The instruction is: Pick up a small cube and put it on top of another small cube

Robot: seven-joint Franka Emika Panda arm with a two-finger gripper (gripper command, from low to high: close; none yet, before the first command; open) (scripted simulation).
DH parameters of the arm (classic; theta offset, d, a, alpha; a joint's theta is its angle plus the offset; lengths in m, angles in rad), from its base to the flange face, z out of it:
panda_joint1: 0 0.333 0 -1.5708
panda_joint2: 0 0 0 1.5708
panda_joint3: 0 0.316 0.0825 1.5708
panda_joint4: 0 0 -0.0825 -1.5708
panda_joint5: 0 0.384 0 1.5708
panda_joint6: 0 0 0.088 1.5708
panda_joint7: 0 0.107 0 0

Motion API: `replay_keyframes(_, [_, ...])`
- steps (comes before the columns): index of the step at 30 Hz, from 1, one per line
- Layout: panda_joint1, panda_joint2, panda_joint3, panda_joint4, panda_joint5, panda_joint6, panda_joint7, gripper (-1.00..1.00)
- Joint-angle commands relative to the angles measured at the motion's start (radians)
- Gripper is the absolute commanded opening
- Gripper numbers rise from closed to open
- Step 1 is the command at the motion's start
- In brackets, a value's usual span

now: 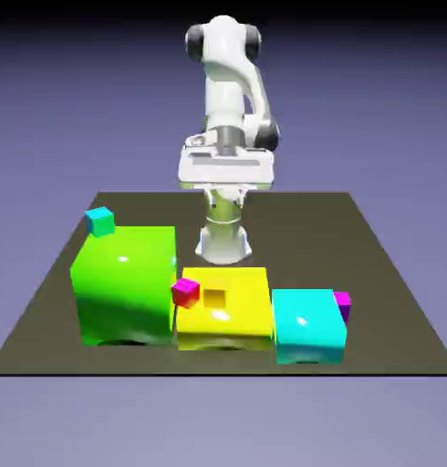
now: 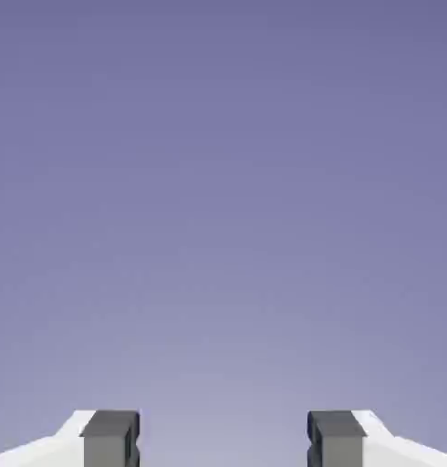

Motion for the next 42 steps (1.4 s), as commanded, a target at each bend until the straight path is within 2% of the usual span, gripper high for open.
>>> replay_keyframes(1, [0.036, 0.032, -0.005, 0.014, -0.006, -0.019, -0.022, 0.0])
replay_keyframes(24, [0.859, 0.757, -0.12, 0.335, -0.133, -0.46, -0.517, 0.0])
replay_keyframes(31, [0.846, 0.941, -0.119, 0.346, -0.134, -0.286, -0.512, 0.0])
replay_keyframes(32, [0.846, 0.941, -0.119, 0.346, -0.134, -0.286, -0.512, -1.0])
replay_keyframes(38, [0.858, 0.76, -0.12, 0.335, -0.133, -0.457, -0.517, -1.0])
replay_keyframes(42, [0.723, 0.639, -0.092, 0.319, -0.089, -0.514, -0.683, -1.0])
